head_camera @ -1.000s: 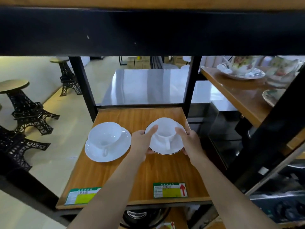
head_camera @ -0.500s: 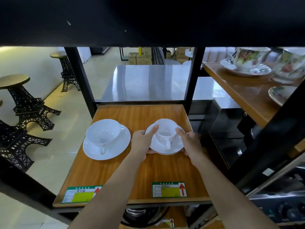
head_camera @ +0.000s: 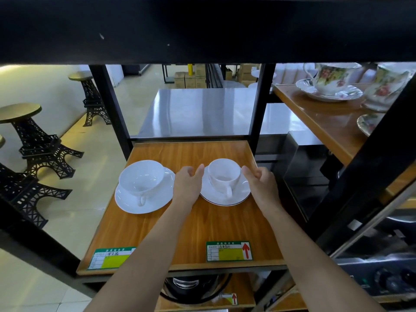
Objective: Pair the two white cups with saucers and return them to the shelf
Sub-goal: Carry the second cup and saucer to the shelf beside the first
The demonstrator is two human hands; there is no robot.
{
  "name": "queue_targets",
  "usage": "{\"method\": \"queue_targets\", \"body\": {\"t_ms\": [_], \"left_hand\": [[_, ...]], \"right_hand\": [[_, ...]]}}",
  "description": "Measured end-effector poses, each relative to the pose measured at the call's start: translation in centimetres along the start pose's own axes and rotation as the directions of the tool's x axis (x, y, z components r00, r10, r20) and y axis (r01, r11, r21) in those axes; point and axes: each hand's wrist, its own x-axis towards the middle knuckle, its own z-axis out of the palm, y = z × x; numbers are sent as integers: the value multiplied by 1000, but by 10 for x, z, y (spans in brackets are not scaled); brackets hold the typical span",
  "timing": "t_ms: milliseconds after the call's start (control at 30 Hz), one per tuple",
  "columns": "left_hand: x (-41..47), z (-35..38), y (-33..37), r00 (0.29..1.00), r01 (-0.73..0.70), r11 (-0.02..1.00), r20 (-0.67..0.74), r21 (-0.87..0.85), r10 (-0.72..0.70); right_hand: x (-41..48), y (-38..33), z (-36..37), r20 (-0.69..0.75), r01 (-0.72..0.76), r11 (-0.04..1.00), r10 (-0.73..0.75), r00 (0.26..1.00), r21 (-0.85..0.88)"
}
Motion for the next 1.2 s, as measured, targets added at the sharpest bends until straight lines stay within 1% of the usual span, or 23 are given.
{"method": "queue_targets", "body": {"t_ms": [67, 100, 167, 267, 367, 567, 667, 800, 867, 933, 1000, 1100, 1167, 1200], "left_hand": [[-5, -2, -4, 995, -82, 997, -57, -1, 82], [-7, -3, -7, 992, -116, 993, -59, -6, 115], [-10, -3, -12, 988, -154, 988, -16, -23, 154], [-13, -1, -15, 982, -170, 985, 75, -30, 172], [-16, 2, -15, 968, -208, 977, 137, -41, 211], [-19, 7, -13, 945, -275, 958, 162, -77, 285], [-18, 8, -13, 948, -270, 960, 154, -75, 279], [-18, 8, -13, 950, -267, 961, 149, -67, 274], [-19, 6, -12, 951, -267, 962, 149, -51, 272], [-21, 2, -9, 955, -273, 962, 113, -18, 273], [-24, -9, -5, 948, -317, 948, 32, 6, 316], [-25, -36, 4, 881, -440, 897, -180, 31, 438], [-24, -60, 7, 827, -483, 875, -327, 5, 458], [-22, -71, 7, 802, -499, 866, -392, -24, 451]], "right_hand": [[-4, -1, -1, 20, 61, 997, -62, 998, 45], [-6, -1, -1, 43, 85, 994, -88, 995, 65], [-10, -1, 1, 89, 108, 990, -117, 989, 94], [-14, 2, 2, 155, 102, 982, -127, 980, 159], [-17, 5, 3, 183, 104, 978, -137, 973, 182], [-20, 9, 2, 174, 123, 981, -149, 974, 151], [-19, 8, 0, 181, 116, 982, -142, 973, 148], [-17, 5, -2, 230, 109, 986, -135, 964, 124], [-18, 5, -2, 201, 95, 990, -114, 973, 101], [-20, 2, -3, 101, 97, 992, -105, 989, 85], [-22, -7, -4, -27, 160, 983, -158, 987, 92], [-26, -29, -2, -163, 319, 943, -301, 939, 95], [-31, -46, 6, -194, 403, 912, -382, 903, 77], [-33, -54, 12, -184, 420, 904, -400, 898, 83]]}}
